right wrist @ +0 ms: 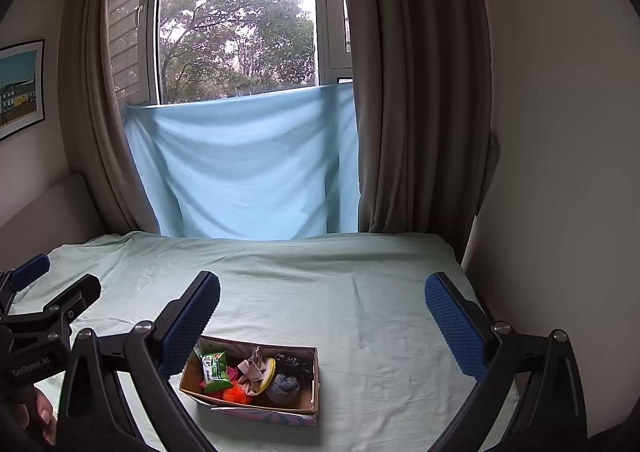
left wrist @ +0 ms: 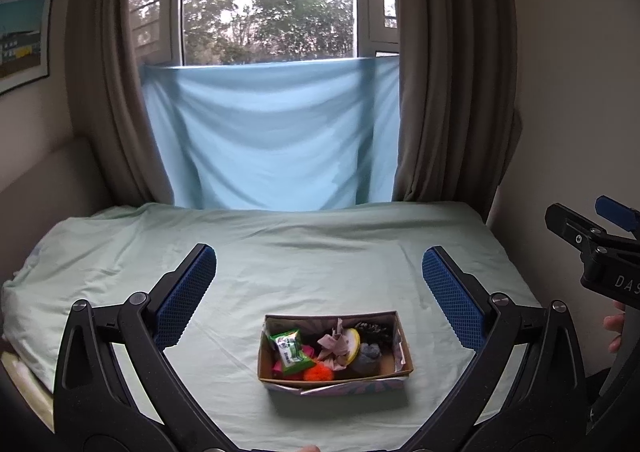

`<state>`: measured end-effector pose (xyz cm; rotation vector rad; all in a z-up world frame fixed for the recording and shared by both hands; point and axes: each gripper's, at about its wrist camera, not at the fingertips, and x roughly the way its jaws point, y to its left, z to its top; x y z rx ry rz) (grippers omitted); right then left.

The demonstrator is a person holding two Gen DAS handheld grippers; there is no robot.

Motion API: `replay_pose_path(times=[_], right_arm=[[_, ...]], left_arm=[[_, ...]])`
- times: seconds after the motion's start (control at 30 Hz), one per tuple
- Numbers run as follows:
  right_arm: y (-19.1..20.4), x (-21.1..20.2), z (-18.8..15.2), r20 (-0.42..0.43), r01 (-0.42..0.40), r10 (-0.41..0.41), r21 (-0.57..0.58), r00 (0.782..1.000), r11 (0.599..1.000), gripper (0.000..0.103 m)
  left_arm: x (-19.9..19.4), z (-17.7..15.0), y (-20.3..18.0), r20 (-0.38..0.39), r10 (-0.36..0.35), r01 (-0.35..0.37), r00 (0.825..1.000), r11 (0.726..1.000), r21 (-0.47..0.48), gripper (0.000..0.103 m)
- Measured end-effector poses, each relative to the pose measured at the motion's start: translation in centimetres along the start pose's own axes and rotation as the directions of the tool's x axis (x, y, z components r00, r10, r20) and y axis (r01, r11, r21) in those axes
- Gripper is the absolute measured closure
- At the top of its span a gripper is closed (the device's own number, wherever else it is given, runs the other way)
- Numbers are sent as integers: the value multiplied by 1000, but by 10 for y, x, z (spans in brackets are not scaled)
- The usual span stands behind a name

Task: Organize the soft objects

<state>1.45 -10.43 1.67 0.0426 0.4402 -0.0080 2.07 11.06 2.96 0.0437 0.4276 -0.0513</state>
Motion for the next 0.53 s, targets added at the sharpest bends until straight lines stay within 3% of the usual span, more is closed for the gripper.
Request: replay_pose_path(times=[0.23,0.53], right_arm=[[-2,1,-1,1,6,-6,11,1000,1000,1],[-7,5,-2,-14,20,-20,24,1000,1000,1]], left_arm=[[-1,0,1,18,39,-39,999,999,-13,0],[7,-3,2,0,7,-7,1000,999,-36,0]])
